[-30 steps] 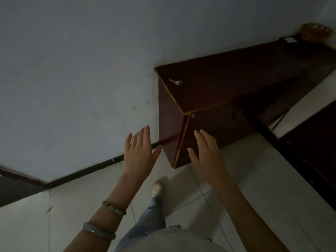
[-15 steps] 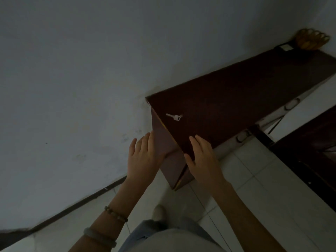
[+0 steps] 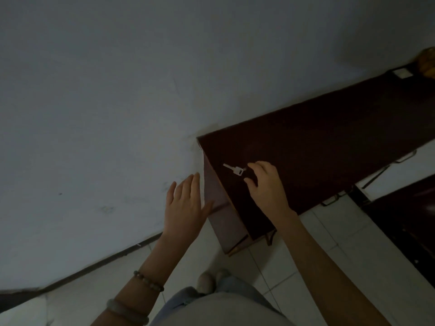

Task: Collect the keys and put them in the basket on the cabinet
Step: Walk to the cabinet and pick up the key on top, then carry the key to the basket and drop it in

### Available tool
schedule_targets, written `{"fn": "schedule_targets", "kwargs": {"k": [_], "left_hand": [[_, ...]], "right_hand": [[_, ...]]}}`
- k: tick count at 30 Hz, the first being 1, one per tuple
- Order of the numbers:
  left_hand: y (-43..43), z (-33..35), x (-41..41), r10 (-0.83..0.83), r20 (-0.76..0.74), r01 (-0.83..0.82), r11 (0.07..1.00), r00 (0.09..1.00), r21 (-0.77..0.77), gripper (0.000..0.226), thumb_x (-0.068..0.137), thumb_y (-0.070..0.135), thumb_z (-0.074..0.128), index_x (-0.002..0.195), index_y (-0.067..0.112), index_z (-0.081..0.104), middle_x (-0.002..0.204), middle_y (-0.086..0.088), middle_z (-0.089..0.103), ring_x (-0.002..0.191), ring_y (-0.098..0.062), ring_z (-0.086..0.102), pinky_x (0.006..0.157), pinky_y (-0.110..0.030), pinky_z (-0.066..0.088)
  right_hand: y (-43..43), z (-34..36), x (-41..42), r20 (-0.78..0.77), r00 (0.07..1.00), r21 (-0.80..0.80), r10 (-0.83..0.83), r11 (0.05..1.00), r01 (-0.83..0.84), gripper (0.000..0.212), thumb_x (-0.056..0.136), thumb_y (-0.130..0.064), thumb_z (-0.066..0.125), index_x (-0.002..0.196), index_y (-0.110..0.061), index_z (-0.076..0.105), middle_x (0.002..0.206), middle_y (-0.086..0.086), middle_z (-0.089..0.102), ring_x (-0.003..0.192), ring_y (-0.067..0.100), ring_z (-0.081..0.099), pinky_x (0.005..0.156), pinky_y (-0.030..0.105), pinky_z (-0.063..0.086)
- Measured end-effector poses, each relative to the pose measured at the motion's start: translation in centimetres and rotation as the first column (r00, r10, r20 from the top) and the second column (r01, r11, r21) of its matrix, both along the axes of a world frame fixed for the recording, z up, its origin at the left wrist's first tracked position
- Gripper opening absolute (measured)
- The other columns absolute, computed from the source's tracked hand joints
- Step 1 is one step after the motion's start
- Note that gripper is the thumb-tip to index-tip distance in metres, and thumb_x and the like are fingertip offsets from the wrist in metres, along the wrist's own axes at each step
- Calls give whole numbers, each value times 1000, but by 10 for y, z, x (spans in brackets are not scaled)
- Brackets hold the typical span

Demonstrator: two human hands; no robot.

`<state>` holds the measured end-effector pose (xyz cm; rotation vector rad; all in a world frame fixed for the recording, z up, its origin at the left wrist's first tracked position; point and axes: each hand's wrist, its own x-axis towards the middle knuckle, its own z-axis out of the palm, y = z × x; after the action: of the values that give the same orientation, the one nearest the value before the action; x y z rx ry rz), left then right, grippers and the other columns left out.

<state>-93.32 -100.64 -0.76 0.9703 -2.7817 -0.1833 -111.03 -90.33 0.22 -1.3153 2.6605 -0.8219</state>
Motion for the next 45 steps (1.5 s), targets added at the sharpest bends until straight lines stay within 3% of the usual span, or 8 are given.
{"fn": "schedule_targets", "kwargs": {"k": [7, 14, 19, 21, 24, 30, 39, 45], "left_hand": [[0, 0, -4, 56, 16, -56, 998, 998, 37, 68, 87, 43, 55, 135, -1, 37, 135, -20, 50, 124, -32, 47, 109, -49, 29], [-5, 0, -6, 65, 31, -66, 997, 997, 37, 68, 87, 43, 54, 135, -1, 37, 134, -20, 51, 122, -32, 48, 108, -49, 30], [-3, 1, -11, 40, 31, -41, 998, 999, 45, 68, 87, 42, 55, 136, -1, 35, 135, -20, 49, 124, -32, 47, 108, -47, 28], [-1, 3, -14, 16, 18, -17, 998, 1000, 53, 68, 87, 42, 55, 136, -1, 35, 136, -21, 48, 124, -33, 47, 107, -48, 29], [2, 9, -17, -29, -22, 30, 998, 999, 51, 67, 87, 40, 56, 135, -2, 37, 134, -22, 49, 121, -35, 49, 106, -49, 32], [11, 28, -28, -131, -95, 135, 990, 987, 39, 67, 89, 42, 52, 138, 0, 32, 138, -20, 45, 126, -33, 44, 109, -46, 26], [52, 37, -62, -378, -173, 385, 923, 910, 6, 66, 84, 34, 62, 132, -5, 40, 132, -25, 50, 121, -37, 48, 106, -50, 31], [92, 36, -91, -533, -192, 540, 842, 824, -18, 65, 86, 40, 57, 131, -3, 42, 130, -25, 53, 118, -35, 51, 104, -50, 32]], "right_hand": [[-25, -29, -35, 79, 994, 101, 75, 991, -83, 29, 86, -12, 59, 114, -8, 57, 122, 13, 53, 114, 23, 44, 91, 24, 31], [-31, -27, -41, 120, 986, 25, 112, 993, -116, 9, 85, -8, 58, 92, -7, 64, 97, 10, 65, 91, 20, 56, 77, 26, 42], [-24, -8, -33, 440, 896, -189, 52, 981, 36, 10, 83, -15, 63, 92, -15, 67, 86, -8, 65, 79, -1, 59, 70, 5, 44], [-19, 2, -30, 528, 846, -252, 72, 965, 76, 8, 83, -18, 64, 88, -21, 68, 83, -13, 67, 79, -4, 62, 70, 3, 44], [-11, 19, -27, 586, 805, -305, 93, 946, 113, 7, 80, -22, 67, 80, -28, 68, 77, -10, 69, 76, 0, 64, 69, 11, 49], [14, 41, -18, 651, 751, -353, 114, 921, 166, 3, 80, -22, 66, 80, -23, 69, 76, -3, 71, 77, 13, 68, 74, 33, 57], [93, 45, -4, 642, 752, -378, -150, 791, 481, 3, 80, -17, 68, 77, -15, 69, 75, 12, 70, 71, 22, 69, 62, 36, 59], [157, 42, -11, 641, 699, -368, -319, 671, 643, 5, 79, -19, 69, 74, -18, 69, 67, 5, 69, 67, 23, 68, 69, 43, 59]]}}
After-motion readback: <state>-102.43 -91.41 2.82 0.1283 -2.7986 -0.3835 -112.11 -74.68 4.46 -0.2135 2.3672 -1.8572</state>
